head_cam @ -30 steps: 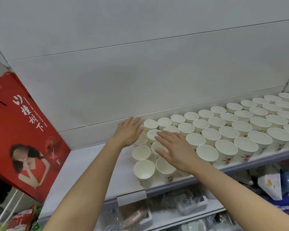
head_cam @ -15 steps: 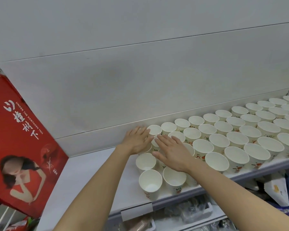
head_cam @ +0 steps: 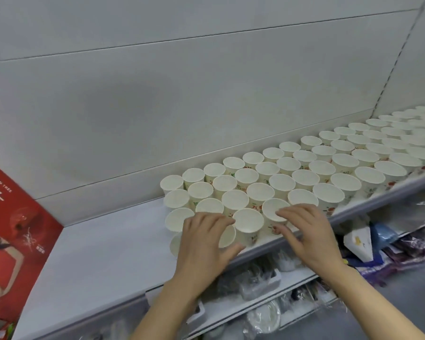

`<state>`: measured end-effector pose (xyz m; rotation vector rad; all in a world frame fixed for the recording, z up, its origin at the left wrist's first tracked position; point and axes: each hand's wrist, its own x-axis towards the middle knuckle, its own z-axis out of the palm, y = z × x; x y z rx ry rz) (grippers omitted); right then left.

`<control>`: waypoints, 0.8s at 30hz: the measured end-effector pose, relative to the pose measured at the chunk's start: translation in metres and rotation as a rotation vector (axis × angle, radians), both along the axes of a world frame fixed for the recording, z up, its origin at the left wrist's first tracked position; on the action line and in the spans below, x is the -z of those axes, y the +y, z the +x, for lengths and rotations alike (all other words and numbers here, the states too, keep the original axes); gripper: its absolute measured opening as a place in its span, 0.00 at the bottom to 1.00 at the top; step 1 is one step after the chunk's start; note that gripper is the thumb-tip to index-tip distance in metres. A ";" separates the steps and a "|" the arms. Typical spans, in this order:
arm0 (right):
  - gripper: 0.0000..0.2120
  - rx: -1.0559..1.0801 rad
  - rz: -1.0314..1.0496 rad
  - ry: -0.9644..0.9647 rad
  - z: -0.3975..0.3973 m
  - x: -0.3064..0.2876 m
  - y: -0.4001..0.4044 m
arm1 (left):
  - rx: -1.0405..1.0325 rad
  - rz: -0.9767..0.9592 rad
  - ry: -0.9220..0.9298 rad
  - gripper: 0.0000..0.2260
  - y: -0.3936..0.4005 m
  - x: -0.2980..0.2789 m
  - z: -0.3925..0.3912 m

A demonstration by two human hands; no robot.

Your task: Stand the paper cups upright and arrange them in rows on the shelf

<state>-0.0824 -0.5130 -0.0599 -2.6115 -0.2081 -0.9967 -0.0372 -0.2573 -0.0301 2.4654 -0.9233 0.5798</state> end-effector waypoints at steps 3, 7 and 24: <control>0.11 -0.031 -0.057 0.025 0.002 0.001 -0.017 | -0.026 0.137 0.004 0.20 -0.030 -0.005 0.001; 0.09 -0.129 -0.125 0.075 0.013 0.001 -0.033 | -0.126 0.274 0.089 0.19 -0.068 -0.010 0.002; 0.09 -0.368 -0.070 0.042 0.035 -0.012 -0.054 | -0.534 0.151 0.033 0.16 -0.101 0.007 -0.010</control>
